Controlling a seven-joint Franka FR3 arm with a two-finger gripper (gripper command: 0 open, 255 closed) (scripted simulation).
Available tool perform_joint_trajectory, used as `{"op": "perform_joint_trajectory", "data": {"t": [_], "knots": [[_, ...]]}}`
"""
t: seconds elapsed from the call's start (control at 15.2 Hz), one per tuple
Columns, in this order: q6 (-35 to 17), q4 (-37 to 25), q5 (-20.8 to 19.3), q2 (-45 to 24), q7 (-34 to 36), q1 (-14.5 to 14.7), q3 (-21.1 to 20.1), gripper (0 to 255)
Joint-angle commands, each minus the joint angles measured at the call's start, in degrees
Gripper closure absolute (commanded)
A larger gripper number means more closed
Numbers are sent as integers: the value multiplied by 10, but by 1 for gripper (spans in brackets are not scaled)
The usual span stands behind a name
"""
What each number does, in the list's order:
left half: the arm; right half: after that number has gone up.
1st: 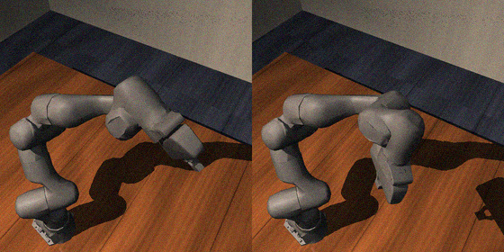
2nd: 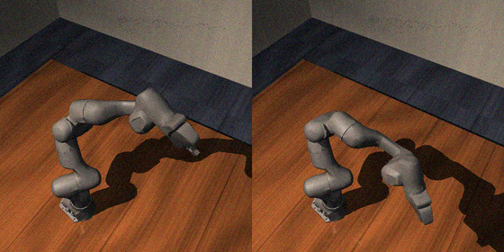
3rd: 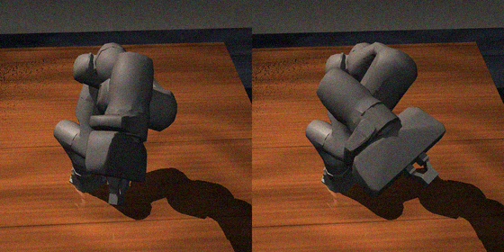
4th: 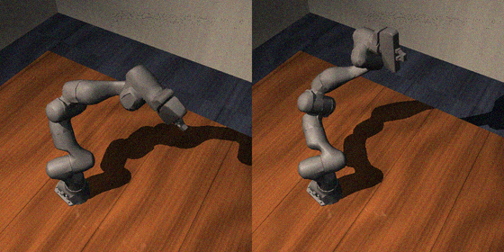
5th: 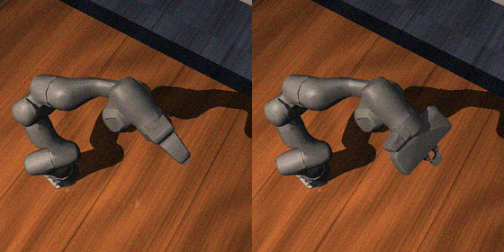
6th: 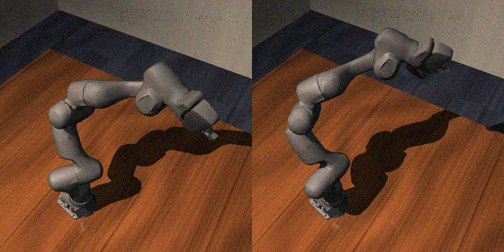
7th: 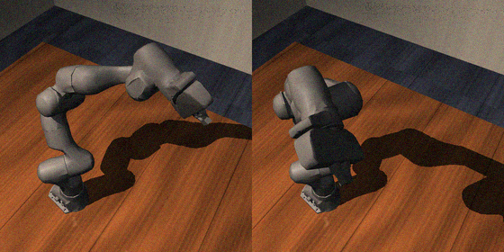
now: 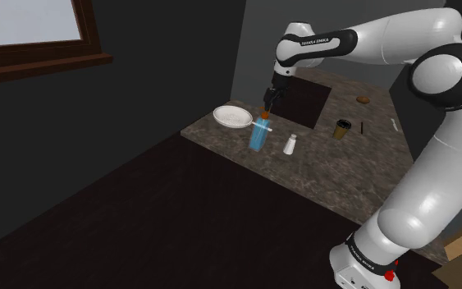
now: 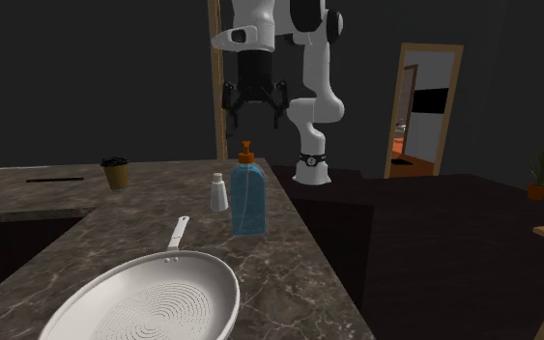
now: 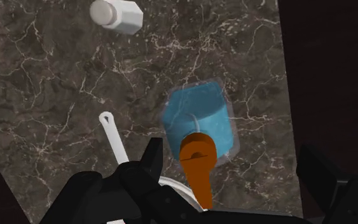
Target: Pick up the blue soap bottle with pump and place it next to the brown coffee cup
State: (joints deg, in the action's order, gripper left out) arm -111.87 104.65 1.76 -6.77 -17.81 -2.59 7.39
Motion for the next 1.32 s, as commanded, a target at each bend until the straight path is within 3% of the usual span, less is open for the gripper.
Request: {"op": "perform_joint_trajectory", "data": {"t": [0.0,0.13,0.66,1.12,1.19,1.25], "knots": [[2,-43,6,-42,-9,-4,2,0],[3,-79,11,-78,-15,-9,3,0],[-50,-42,14,-94,-17,-9,2,0],[-50,-42,14,-94,-17,-9,2,0],[-50,-42,14,-94,-17,-9,2,255],[-50,-42,14,-94,-17,-9,2,255]]}}
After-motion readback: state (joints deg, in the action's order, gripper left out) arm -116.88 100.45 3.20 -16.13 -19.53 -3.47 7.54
